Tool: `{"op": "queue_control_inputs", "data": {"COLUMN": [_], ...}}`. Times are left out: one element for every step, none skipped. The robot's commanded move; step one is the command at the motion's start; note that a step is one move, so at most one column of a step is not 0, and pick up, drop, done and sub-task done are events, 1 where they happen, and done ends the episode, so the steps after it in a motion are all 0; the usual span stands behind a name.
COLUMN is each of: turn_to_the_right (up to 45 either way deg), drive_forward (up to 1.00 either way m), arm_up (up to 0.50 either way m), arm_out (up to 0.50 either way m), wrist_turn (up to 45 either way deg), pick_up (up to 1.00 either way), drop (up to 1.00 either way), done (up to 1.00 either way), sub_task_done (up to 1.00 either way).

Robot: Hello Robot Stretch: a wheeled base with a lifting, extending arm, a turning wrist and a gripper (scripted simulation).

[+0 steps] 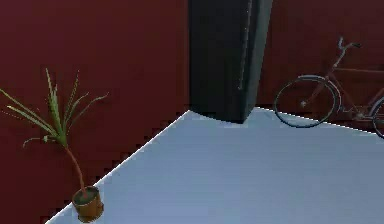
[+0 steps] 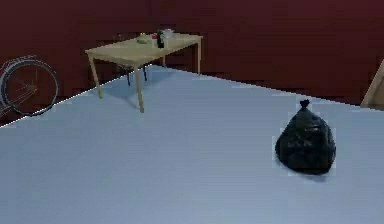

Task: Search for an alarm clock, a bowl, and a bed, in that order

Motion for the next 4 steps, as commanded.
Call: {"op": "queue_control_inputs", "data": {"turn_to_the_right": [45.0,45.0,45.0,15.0], "drive_forward": [0.00,0.00,0.00,0.00], "arm_up": [0.00,0.00,0.00,0.00], "arm_out": [0.00,0.00,0.00,0.00], "wrist_turn": [0.0,0.0,0.0,0.0], "pick_up": [0.00,0.00,0.00,0.00], "drop": [0.00,0.00,0.00,0.00], "done": [0.00,0.00,0.00,0.00], "sub_task_done": [0.00,0.00,0.00,0.00]}}
